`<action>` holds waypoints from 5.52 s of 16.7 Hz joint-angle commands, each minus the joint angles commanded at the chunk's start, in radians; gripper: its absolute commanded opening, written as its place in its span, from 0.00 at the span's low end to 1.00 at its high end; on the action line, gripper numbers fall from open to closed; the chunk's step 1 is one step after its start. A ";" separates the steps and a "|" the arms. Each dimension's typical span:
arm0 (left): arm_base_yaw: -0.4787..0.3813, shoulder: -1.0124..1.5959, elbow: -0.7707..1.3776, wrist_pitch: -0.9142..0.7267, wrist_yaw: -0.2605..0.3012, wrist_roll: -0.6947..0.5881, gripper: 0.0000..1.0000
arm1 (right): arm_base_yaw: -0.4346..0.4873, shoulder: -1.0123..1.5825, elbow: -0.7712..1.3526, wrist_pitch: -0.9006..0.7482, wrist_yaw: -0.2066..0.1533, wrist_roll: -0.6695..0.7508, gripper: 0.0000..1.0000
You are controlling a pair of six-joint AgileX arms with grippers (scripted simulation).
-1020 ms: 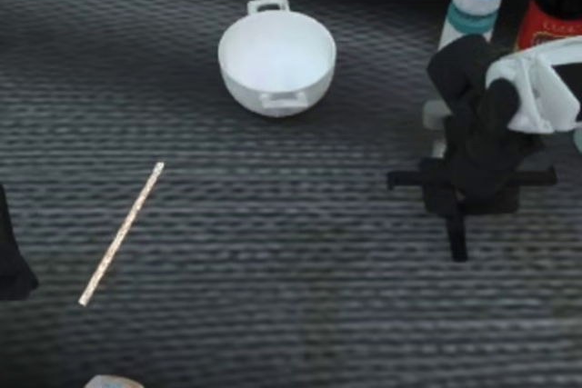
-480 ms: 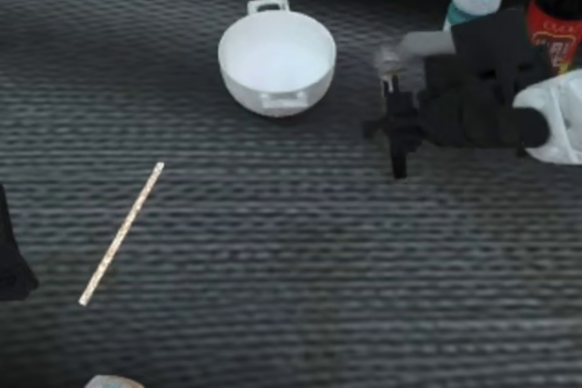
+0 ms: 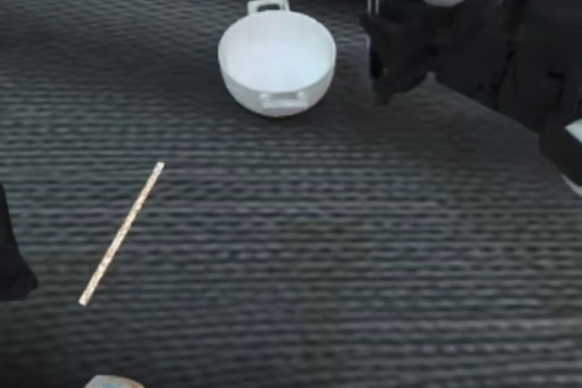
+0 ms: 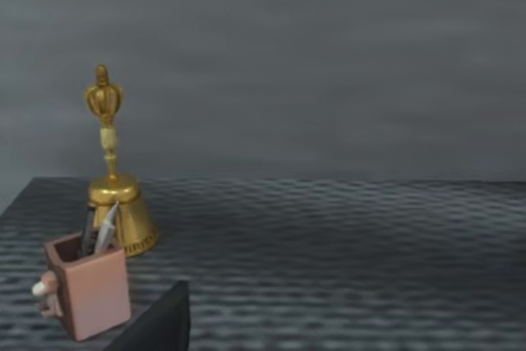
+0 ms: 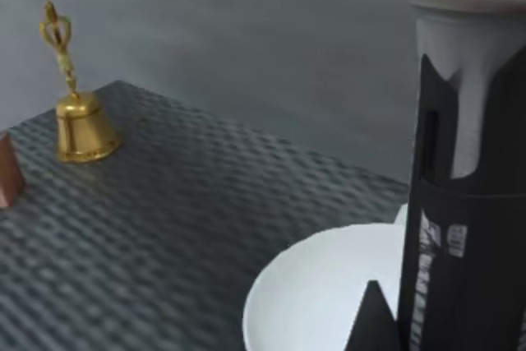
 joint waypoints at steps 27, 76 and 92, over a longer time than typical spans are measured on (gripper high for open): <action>0.000 0.000 0.000 0.000 0.000 0.000 1.00 | 0.231 -0.228 -0.059 0.026 0.178 -0.033 0.00; -0.637 1.504 1.011 0.470 0.141 0.056 0.62 | 0.231 -0.228 -0.059 0.026 0.178 -0.033 0.00; -0.637 1.504 1.011 0.470 0.141 0.056 0.00 | 0.231 -0.228 -0.059 0.026 0.178 -0.033 0.00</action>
